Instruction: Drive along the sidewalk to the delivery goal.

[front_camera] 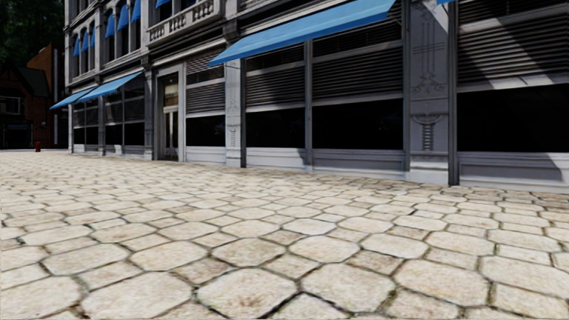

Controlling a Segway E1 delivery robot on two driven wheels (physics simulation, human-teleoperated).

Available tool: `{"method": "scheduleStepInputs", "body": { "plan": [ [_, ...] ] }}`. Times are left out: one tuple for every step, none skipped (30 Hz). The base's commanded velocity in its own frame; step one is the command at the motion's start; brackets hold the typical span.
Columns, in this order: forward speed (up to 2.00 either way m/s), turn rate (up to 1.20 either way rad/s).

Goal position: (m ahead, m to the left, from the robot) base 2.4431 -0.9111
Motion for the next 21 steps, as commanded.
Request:
{"method": "scheduleStepInputs", "body": {
  "plan": [
    [1.78, -0.29],
    [1.78, -0.29],
    [1.78, -0.29],
    [1.78, -0.29],
    [1.78, -0.29],
    [1.77, -0.29],
    [1.77, -0.29],
    [1.75, -0.30],
    [1.67, -0.36],
    [1.63, -0.39],
    [1.58, -0.42],
    [1.46, -0.44],
    [1.46, -0.44],
    [1.35, -0.49],
    [1.35, -0.49],
    [1.34, -0.53],
    [1.31, -0.57],
    [1.28, -0.59],
    [1.26, -0.59],
    [1.26, -0.59],
    [1.26, -0.59]
  ]
}}
